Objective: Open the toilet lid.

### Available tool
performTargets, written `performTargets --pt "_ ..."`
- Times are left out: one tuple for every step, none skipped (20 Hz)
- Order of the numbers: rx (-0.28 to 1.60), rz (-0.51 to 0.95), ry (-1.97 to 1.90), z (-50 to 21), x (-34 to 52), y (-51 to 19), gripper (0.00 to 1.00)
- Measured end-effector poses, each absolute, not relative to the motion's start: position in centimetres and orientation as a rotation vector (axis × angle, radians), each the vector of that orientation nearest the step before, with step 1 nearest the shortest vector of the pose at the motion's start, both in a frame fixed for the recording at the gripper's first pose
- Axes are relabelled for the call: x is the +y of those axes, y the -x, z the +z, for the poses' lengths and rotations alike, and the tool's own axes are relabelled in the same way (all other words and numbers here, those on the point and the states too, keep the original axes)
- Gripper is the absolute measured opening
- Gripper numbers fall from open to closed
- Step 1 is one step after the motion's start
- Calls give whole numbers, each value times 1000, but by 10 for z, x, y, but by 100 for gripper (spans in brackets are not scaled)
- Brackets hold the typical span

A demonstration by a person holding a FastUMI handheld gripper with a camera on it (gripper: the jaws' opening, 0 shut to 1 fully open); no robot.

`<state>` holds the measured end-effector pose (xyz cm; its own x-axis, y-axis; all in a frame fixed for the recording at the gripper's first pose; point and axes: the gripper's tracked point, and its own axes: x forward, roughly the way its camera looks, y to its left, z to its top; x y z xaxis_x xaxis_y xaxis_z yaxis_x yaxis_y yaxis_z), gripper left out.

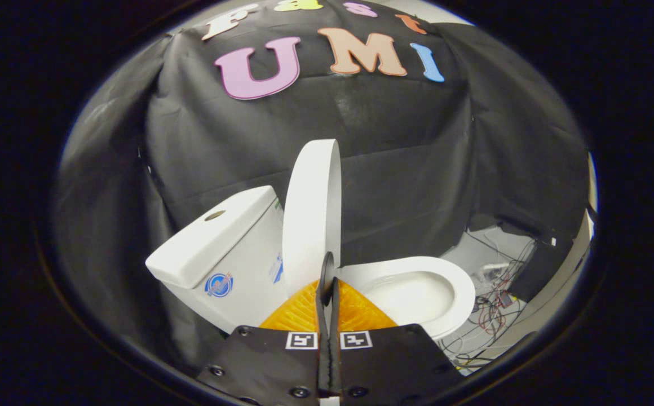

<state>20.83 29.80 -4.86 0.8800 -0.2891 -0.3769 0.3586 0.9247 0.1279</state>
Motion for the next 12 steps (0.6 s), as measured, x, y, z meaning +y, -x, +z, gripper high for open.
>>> performTargets --pt "363 -346 -184 -48 301 -210 0" --pt "366 -359 -168 -48 303 -212 0" --pt "372 -368 -152 -46 306 -213 0" --pt "376 -374 -146 -46 310 -214 0" --pt "379 -373 -140 -43 316 -215 0" --pt "381 -372 -133 -43 322 -219 0" --pt "380 -370 -122 -43 326 -222 0" --pt "379 -368 -113 -44 332 -224 0" --pt "369 -366 -107 -43 336 -226 0" --pt "361 -359 -96 -42 341 -228 0" --pt "349 -352 -87 -41 346 -230 0" --pt "339 -345 -84 -42 349 -232 0"
